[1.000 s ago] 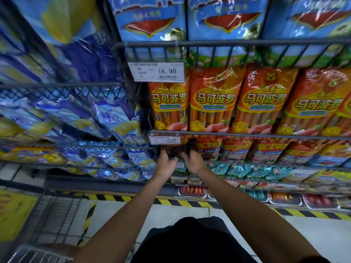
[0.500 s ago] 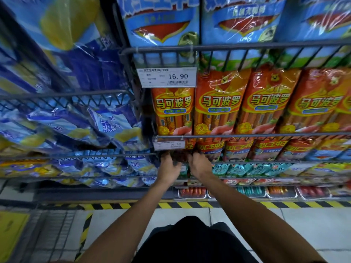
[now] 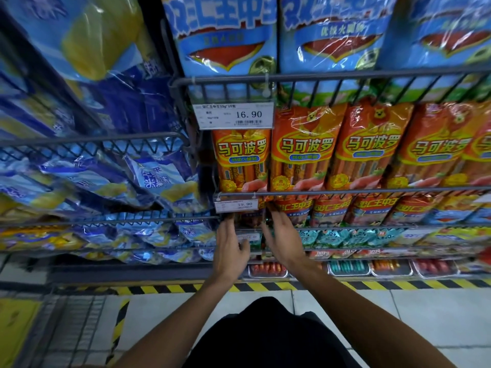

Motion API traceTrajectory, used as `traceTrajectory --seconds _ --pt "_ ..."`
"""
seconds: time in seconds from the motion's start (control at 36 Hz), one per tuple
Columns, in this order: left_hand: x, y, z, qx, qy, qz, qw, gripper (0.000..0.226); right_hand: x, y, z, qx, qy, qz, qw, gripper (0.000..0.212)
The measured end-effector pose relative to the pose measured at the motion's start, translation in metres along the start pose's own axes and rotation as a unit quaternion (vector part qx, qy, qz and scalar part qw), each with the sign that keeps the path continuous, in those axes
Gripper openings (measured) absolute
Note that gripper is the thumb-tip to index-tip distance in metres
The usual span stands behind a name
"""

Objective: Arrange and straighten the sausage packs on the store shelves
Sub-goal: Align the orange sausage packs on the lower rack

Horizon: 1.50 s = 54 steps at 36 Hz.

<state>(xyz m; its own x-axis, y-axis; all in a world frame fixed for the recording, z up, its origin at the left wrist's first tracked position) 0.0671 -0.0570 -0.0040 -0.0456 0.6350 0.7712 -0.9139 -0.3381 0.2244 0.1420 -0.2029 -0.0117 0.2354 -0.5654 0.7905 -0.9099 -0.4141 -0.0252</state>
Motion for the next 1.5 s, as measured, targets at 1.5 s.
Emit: traceTrajectory --seconds 1.5 --pt "-0.02 -0.033 0.034 0.201 0.214 0.015 0.956 0.094 -0.016 -0.038 -0.008 -0.154 -0.006 -0.132 0.979 0.042"
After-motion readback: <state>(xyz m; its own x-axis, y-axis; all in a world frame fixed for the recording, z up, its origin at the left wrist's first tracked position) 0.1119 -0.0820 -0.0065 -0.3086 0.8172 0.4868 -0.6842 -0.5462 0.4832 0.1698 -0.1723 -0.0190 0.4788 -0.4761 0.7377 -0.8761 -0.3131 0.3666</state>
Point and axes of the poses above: each hand's wrist, its own y-axis away from the middle knuckle, its own x-axis out of the back of the hand, z = x × y, the point moved 1 cm from there along -y, towards the middle knuckle, and after that the axes turned 2 degrees about -z, right-handed, at the moved point
